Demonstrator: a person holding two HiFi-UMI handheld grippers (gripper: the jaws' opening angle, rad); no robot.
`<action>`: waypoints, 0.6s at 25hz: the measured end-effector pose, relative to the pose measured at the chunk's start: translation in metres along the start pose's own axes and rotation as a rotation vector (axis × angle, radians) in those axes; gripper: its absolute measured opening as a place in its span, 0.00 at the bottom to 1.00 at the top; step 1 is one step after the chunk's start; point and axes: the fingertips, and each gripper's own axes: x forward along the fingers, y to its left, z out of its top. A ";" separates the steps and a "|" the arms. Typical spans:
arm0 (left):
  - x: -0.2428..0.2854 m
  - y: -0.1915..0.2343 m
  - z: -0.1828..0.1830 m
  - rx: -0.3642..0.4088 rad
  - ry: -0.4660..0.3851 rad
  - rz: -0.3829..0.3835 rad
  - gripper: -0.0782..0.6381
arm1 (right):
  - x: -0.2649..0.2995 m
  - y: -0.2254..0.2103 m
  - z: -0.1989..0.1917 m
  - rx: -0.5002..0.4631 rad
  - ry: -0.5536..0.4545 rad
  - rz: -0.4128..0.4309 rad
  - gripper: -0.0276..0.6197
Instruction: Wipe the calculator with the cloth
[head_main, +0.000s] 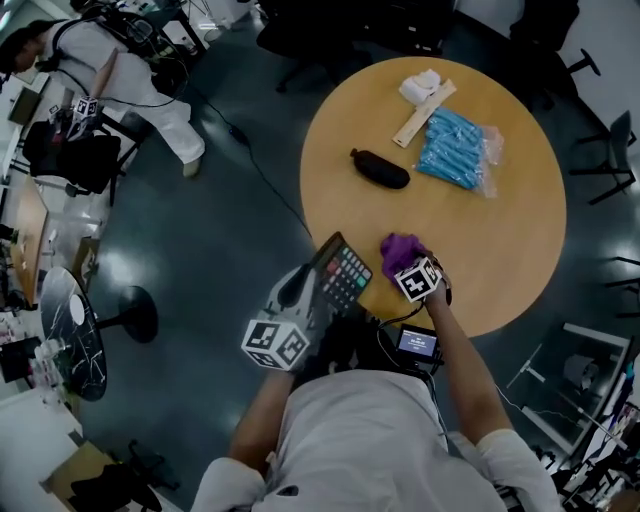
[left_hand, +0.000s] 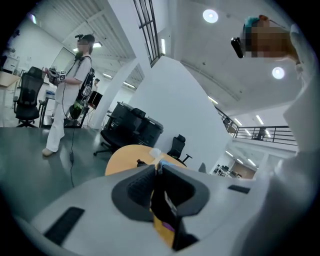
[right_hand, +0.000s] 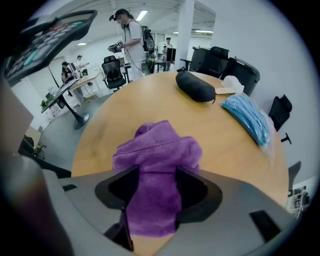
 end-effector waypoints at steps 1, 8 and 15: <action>-0.001 0.001 0.001 -0.003 -0.006 0.004 0.18 | 0.001 0.000 0.000 0.004 0.007 0.001 0.43; -0.009 -0.002 0.007 0.006 -0.023 0.008 0.18 | 0.003 0.000 0.002 0.018 -0.010 -0.015 0.27; -0.015 -0.006 0.016 0.011 -0.037 -0.017 0.18 | -0.010 -0.001 0.004 0.064 -0.079 -0.017 0.18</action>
